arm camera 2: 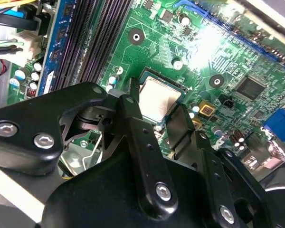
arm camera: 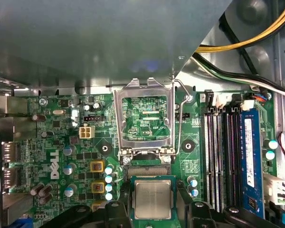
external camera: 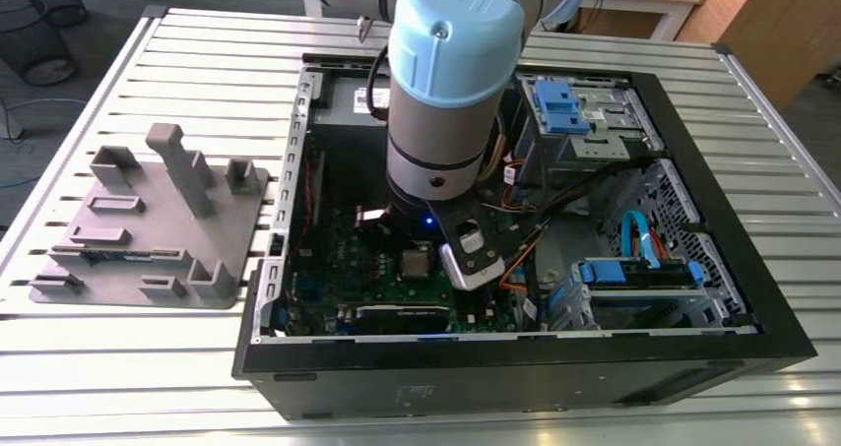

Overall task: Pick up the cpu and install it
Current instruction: 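Place the cpu into insertion slot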

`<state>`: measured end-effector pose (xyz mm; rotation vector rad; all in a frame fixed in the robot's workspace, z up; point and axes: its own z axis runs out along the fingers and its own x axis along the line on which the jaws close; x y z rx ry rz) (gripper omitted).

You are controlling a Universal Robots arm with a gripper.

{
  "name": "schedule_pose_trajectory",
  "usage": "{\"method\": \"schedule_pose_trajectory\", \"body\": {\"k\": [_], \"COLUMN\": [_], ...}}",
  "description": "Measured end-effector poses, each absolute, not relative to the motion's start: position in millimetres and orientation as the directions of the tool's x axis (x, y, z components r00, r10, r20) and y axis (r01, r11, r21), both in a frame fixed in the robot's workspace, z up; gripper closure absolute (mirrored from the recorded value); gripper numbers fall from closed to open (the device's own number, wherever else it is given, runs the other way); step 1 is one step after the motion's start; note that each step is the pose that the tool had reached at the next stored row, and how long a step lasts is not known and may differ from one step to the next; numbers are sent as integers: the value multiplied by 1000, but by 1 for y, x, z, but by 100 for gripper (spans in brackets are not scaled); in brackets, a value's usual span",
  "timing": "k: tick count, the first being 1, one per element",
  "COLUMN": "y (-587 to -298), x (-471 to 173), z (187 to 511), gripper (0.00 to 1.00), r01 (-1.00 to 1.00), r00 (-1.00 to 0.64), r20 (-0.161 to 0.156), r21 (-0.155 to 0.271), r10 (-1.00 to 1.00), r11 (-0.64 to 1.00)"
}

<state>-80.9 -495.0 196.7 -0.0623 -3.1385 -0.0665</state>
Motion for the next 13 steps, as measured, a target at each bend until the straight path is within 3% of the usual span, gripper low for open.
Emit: {"method": "schedule_pose_trajectory", "body": {"k": [13], "y": [-495], "x": [-83], "z": [193], "gripper": [53], "r01": [29], "r00": [-1000], "r20": [3], "r21": [56], "r10": [29], "r11": [998]}}
